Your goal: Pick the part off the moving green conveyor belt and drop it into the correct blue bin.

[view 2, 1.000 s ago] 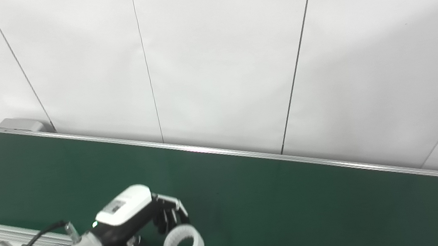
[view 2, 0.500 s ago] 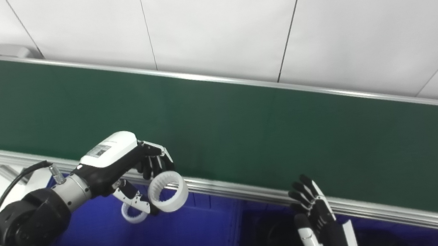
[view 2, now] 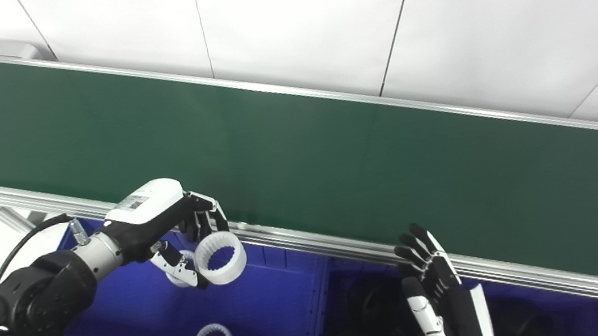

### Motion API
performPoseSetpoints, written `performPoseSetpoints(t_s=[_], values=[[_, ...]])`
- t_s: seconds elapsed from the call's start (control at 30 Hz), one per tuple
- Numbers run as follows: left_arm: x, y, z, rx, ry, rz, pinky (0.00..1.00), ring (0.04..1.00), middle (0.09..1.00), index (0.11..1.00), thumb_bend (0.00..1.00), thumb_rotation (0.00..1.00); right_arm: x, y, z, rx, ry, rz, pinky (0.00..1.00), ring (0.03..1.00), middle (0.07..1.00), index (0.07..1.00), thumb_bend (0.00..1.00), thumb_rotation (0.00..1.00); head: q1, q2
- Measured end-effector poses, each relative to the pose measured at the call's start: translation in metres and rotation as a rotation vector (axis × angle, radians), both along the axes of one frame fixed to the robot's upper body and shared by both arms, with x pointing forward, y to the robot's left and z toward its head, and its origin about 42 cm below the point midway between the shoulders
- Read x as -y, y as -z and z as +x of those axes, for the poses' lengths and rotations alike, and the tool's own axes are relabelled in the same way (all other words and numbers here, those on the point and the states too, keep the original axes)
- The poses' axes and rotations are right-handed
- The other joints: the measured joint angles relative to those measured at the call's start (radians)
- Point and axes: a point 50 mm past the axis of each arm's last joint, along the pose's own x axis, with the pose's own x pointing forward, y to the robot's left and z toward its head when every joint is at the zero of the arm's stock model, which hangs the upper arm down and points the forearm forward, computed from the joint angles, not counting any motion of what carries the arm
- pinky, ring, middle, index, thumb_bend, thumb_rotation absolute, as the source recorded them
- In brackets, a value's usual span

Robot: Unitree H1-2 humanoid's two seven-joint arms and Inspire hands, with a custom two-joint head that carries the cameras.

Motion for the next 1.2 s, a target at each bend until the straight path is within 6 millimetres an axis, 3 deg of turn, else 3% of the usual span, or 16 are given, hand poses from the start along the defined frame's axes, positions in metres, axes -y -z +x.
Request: performPoseSetpoints(t_s=[0.1, 0.27, 0.4, 0.57, 0.93, 1.03, 1.17, 1.2], values=[[-0.003, 0.009, -0.002, -0.032, -0.015, 0.016, 0.41, 0.421, 0.499, 0.525, 0.48, 0.00, 0.001, 0.000, -0.001, -0.003, 0.000, 0.000, 0.73, 0.812, 0.863, 0.912, 0.52, 0.76, 0.002, -0.003], [-0.007, 0.029, -0.009, -0.077, -0.032, 0.038, 0.45, 0.434, 0.493, 0.515, 0.48, 0.00, 0.003, -0.004, 0.000, 0.002, -0.001, -0.003, 0.73, 0.813, 0.865, 0.912, 0.51, 0.76, -0.008, 0.000], [-0.007, 0.044, -0.016, -0.100, -0.039, 0.049, 0.35, 0.431, 0.506, 0.528, 0.47, 0.00, 0.003, -0.003, -0.001, -0.005, 0.001, -0.005, 0.73, 0.810, 0.862, 0.908, 0.52, 0.76, -0.008, 0.002], [-0.008, 0.059, -0.022, -0.110, -0.050, 0.051, 0.36, 0.428, 0.504, 0.526, 0.47, 0.00, 0.003, -0.004, -0.002, -0.008, 0.002, -0.007, 0.73, 0.809, 0.860, 0.909, 0.52, 0.76, -0.009, 0.002], [-0.008, 0.058, -0.023, -0.094, -0.052, 0.074, 0.44, 0.426, 0.486, 0.524, 0.48, 0.00, 0.003, -0.003, -0.001, -0.011, 0.001, -0.019, 0.72, 0.807, 0.855, 0.907, 0.53, 0.77, -0.011, 0.000], [-0.007, 0.057, -0.025, -0.069, -0.050, 0.109, 0.41, 0.426, 0.485, 0.526, 0.48, 0.00, 0.002, -0.003, -0.002, -0.013, 0.002, -0.019, 0.72, 0.809, 0.858, 0.910, 0.54, 0.78, -0.012, 0.002], [-0.004, 0.052, -0.031, -0.035, -0.041, 0.176, 0.36, 0.426, 0.513, 0.545, 0.47, 0.00, 0.003, -0.003, -0.002, -0.024, 0.004, -0.022, 0.73, 0.810, 0.862, 0.911, 0.54, 0.78, -0.009, 0.000], [-0.003, 0.050, -0.032, -0.028, -0.038, 0.188, 0.44, 0.447, 0.602, 0.629, 0.48, 0.00, 0.003, -0.002, -0.003, -0.025, 0.004, -0.022, 0.73, 0.810, 0.861, 0.911, 0.54, 0.78, -0.009, -0.002]])
